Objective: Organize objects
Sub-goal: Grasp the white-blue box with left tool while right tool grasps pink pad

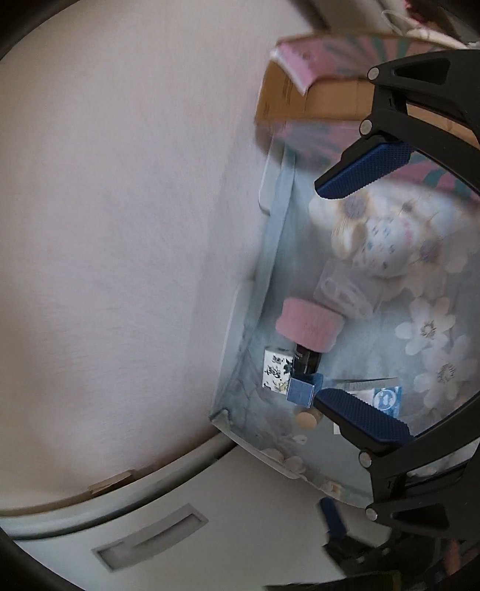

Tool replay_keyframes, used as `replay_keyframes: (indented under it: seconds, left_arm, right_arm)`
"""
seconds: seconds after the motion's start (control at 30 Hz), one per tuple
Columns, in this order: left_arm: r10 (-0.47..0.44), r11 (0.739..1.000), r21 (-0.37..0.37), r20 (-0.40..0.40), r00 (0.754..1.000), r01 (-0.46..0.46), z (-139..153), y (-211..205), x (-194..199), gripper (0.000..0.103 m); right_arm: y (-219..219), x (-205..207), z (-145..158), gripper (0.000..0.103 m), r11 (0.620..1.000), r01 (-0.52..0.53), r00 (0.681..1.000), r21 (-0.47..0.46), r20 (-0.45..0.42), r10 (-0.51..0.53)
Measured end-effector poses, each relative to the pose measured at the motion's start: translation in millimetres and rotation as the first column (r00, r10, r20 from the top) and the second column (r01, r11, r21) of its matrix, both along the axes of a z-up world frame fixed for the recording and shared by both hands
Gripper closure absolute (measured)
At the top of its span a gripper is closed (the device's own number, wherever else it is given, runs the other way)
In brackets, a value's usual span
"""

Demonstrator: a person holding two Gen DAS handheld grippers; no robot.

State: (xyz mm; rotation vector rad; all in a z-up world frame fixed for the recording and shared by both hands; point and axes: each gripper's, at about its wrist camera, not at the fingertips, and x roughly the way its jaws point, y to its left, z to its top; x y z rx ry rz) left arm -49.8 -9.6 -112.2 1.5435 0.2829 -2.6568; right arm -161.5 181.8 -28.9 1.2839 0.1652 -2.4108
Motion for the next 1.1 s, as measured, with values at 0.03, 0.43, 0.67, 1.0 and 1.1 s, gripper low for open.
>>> replay_keyframes:
  seconds: [0.03, 0.43, 0.67, 1.0, 1.1]
  left_arm:
    - [0.009, 1.000, 0.003, 0.012, 1.000, -0.009, -7, 1, -3, 0.000]
    - [0.077, 0.997, -0.009, 0.119, 0.990, -0.076, -72, 11, -32, 0.009]
    - [0.088, 0.996, -0.008, 0.167, 0.982, -0.088, -92, 15, -42, 0.026]
    - [0.086, 0.996, 0.004, 0.158, 0.984, -0.088, -98, 15, -50, 0.031]
    - [0.079, 0.997, 0.004, 0.157, 0.984, -0.081, -99, 15, -54, 0.031]
  right_arm:
    - [-4, -10, -8, 0.001, 1.000, -0.012, 1.000, -0.007, 0.024, 0.013]
    - [-43, -79, -94, 0.020, 0.995, -0.090, 0.965, -0.034, 0.246, 0.096]
    - [-55, -93, -125, 0.031, 0.995, -0.095, 0.941, -0.043, 0.322, 0.104]
    - [-59, -101, -137, 0.054, 0.993, -0.089, 0.927, -0.071, 0.360, 0.109]
    - [-58, -101, -137, 0.057, 0.994, -0.090, 0.929, -0.067, 0.353, 0.108]
